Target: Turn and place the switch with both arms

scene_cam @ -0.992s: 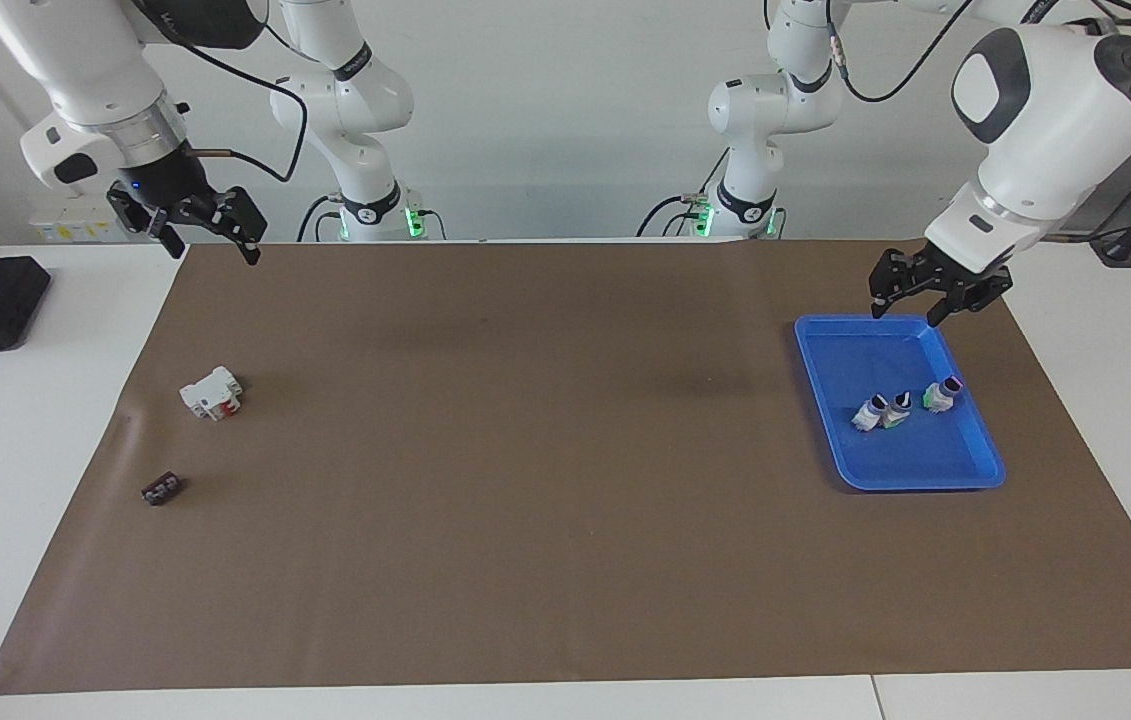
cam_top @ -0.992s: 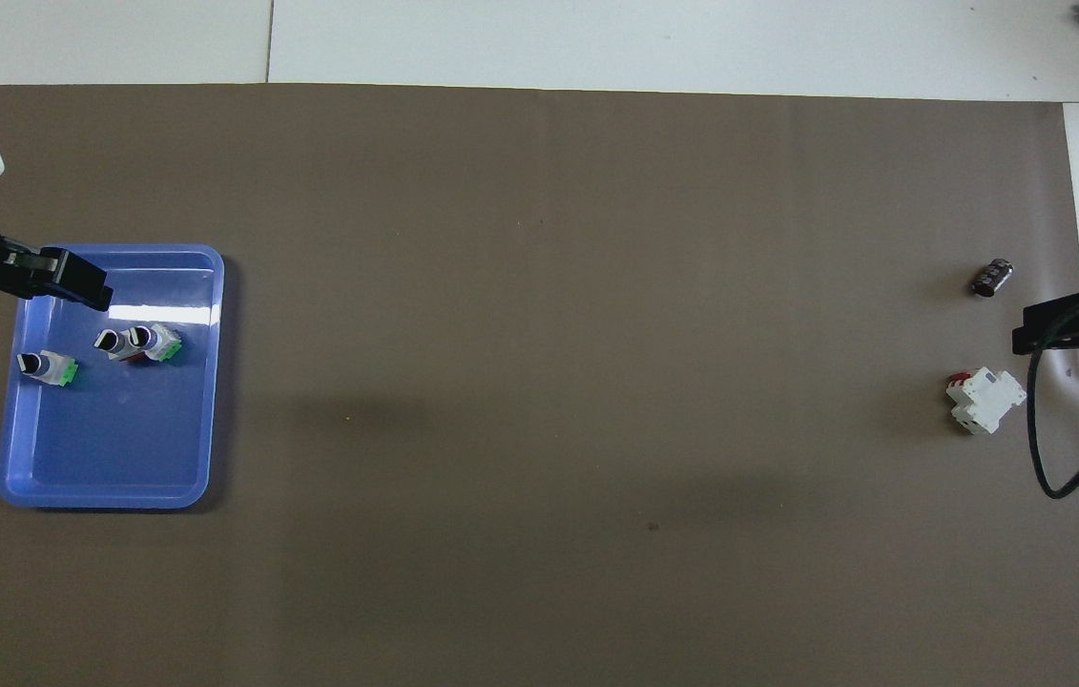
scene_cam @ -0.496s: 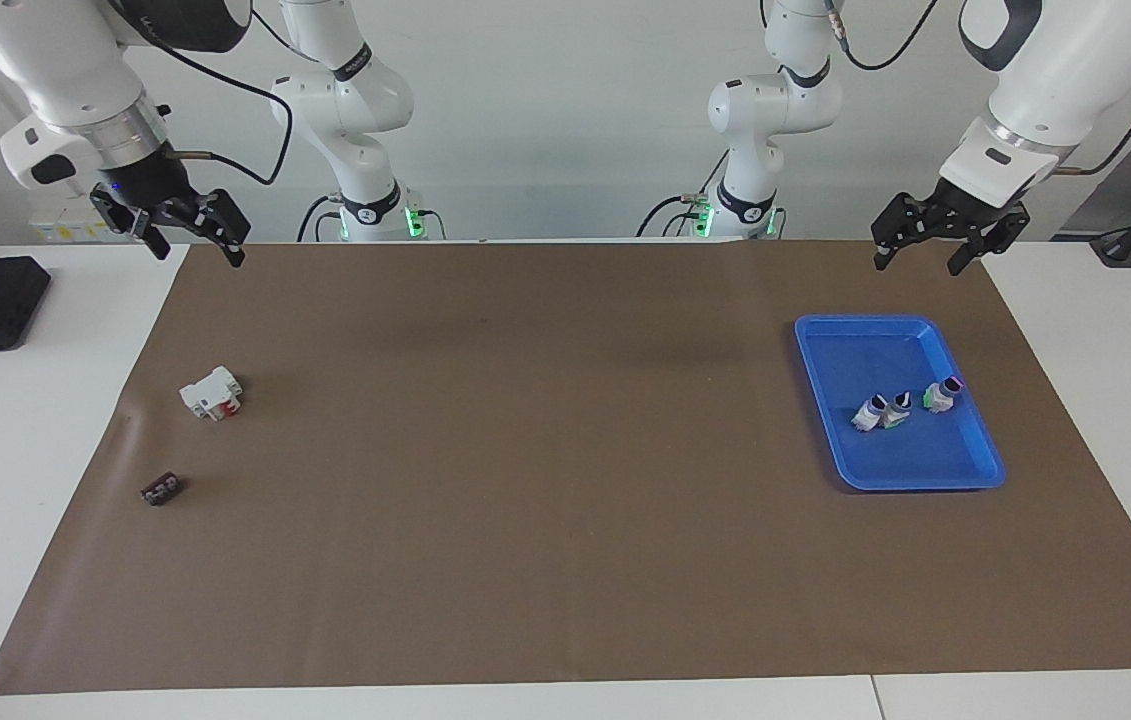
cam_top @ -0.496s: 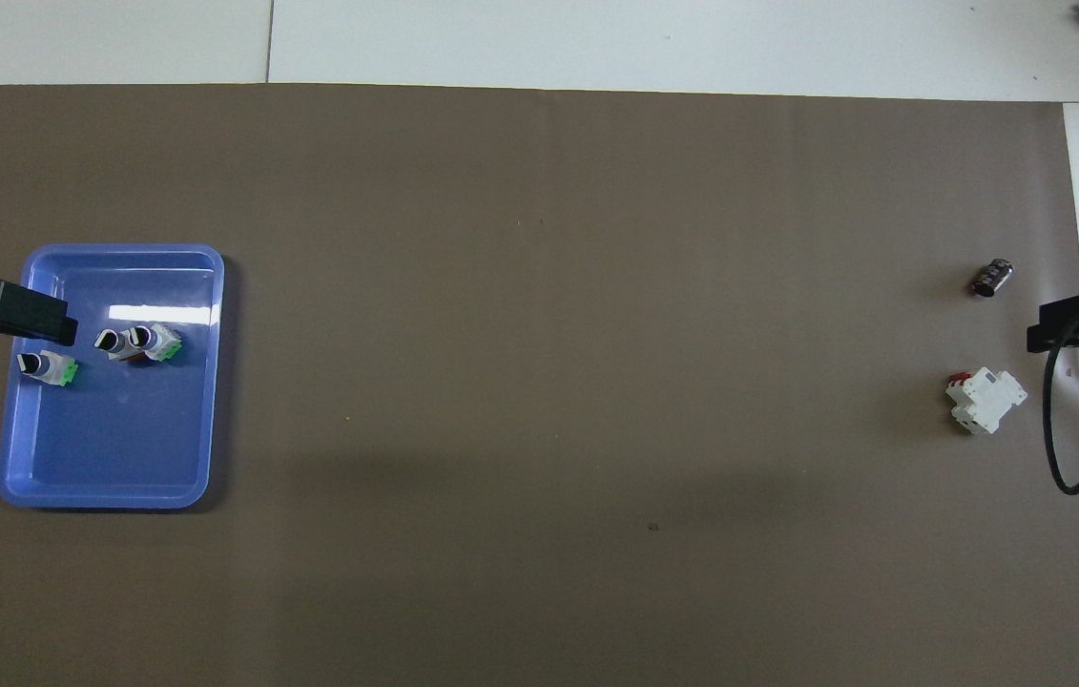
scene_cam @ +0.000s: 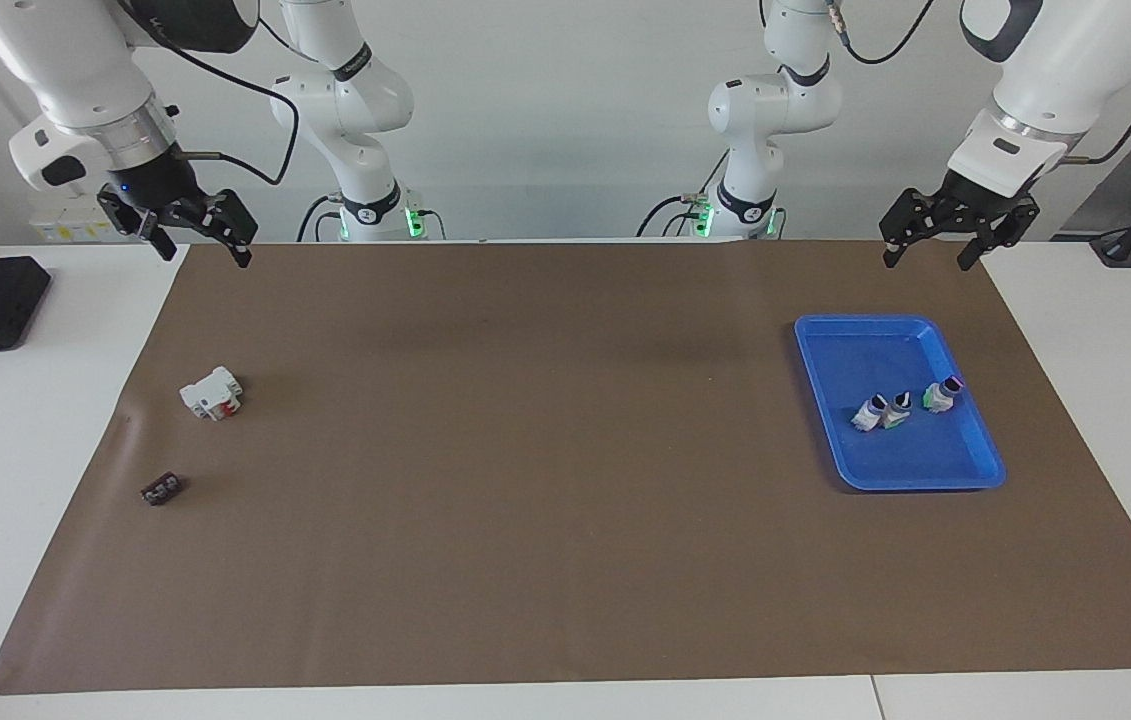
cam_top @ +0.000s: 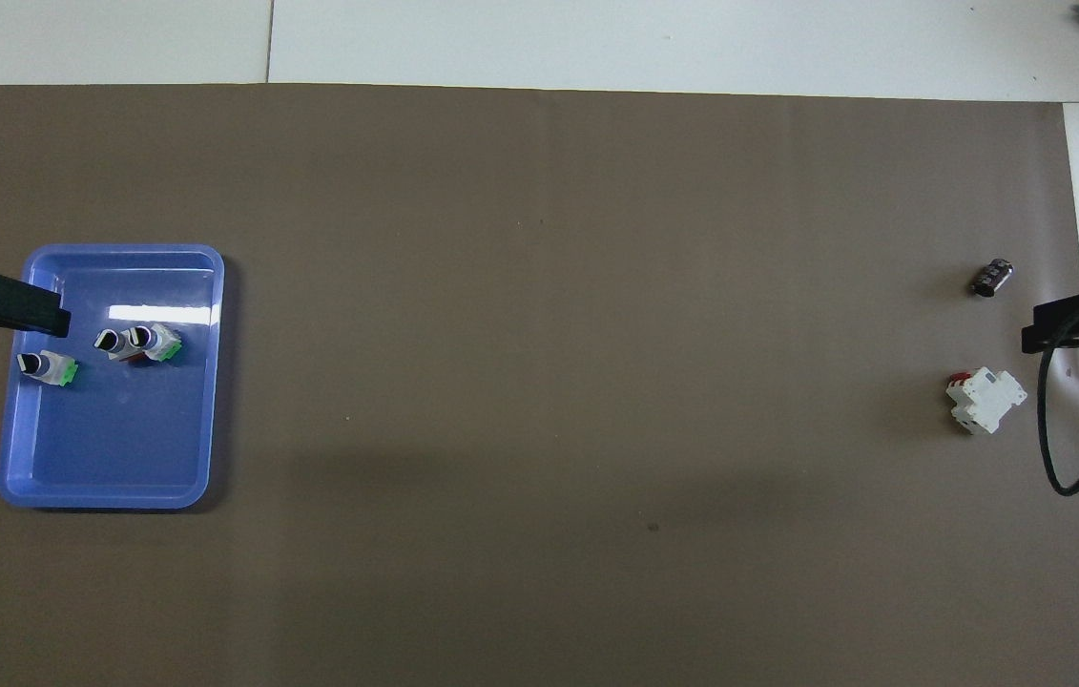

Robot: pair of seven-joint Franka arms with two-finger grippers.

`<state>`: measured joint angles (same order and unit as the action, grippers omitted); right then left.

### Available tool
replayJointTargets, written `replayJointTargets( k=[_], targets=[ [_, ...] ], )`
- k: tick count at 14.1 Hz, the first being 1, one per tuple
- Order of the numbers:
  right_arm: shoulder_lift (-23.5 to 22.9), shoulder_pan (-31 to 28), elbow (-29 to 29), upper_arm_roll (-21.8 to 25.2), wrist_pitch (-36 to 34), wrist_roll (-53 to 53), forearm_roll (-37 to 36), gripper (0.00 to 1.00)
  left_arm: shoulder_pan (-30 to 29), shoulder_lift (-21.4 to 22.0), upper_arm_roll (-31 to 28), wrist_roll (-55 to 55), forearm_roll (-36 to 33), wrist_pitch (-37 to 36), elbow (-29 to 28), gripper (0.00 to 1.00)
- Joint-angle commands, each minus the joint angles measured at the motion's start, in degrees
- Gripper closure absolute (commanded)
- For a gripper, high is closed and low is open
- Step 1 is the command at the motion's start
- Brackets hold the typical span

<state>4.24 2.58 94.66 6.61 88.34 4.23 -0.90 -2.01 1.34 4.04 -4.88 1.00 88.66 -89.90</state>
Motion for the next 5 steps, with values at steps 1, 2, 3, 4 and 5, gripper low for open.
replayJointTargets(
  k=[1, 2, 3, 4, 5],
  targets=[
    [0.68, -0.91, 1.23, -0.55, 1.13, -0.98, 0.81, 0.0, -0.19, 0.85, 0.0, 0.48, -0.91, 1.43, -1.16, 0.0],
    [0.68, -0.91, 1.32, -0.55, 1.04, -0.98, 0.81, 0.0, -0.19, 0.85, 0.0, 0.48, -0.91, 1.52, -1.16, 0.0],
    [0.68, -0.91, 1.32, -0.55, 1.13, -0.89, 0.81, 0.0, -0.19, 0.85, 0.09, 0.4, -0.91, 1.52, -1.07, 0.0],
    [0.68, -0.91, 1.32, -0.55, 1.13, -0.89, 0.81, 0.0, -0.19, 0.77, 0.0, 0.39, -0.91, 1.43, -1.16, 0.0],
    [0.68, -0.91, 1.49, -0.55, 1.13, -0.8, 0.81, 0.0, -0.19, 0.85, 0.09, 0.39, -0.91, 1.52, -1.16, 0.0]
  ],
)
